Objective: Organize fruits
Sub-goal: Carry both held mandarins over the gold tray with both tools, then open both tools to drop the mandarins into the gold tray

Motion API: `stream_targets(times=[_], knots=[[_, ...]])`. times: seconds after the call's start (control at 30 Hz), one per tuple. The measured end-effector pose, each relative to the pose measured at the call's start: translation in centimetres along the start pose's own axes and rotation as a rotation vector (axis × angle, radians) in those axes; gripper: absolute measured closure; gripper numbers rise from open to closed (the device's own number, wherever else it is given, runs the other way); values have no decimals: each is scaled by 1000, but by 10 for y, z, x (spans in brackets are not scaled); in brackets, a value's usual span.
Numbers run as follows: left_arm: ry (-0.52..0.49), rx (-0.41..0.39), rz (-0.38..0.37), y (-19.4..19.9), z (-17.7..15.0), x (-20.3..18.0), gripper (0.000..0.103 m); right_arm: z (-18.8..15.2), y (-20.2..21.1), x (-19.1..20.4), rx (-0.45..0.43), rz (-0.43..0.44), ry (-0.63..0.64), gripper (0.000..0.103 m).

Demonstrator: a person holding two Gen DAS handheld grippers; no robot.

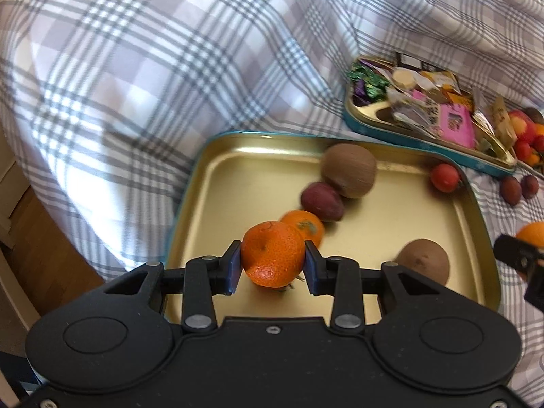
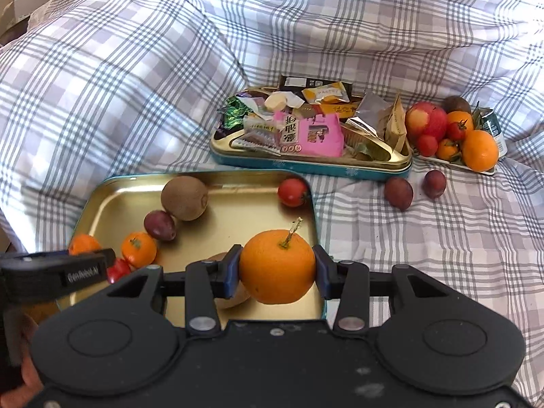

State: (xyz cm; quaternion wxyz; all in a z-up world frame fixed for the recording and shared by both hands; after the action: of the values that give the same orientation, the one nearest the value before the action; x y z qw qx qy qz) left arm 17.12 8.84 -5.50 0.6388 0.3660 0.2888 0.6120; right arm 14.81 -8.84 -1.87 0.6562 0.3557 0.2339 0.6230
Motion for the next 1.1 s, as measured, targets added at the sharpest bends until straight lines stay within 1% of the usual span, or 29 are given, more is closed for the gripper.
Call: stream_targets(times=[0.27,0.63,0.83,0.97,1.1], knots=[[-16,47,-36,-5,-6,-18,57,6,-8,-6,3,-24,-16,58],[-16,101,-36,-11,-13,-25,56,7,-13,-7,11,-20,-32,58],[-12,99,-29,-10,-12,-27,57,7,-15,-7,14,-10,-45,57],[-17,74,-33,-6,-6,-28,57,8,-17,-7,15,-7,-49,57],[-18,70,-38,-5,-4,-31,57,7,-17,-5,18,13,-50,56]])
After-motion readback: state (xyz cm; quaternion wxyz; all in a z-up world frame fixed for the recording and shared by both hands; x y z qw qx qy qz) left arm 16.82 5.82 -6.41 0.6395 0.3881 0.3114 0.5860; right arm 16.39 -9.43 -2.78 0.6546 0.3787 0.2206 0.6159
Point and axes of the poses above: each gripper's, at about its wrist camera, not at the fingertips, and y roughly against the way its jaws point, x to its left, z to its top, the point moved 7 cm from there along -y, roughly the way its jaws point, and after that the axes turned 6 degrees about -y, right-handed, at the moved point
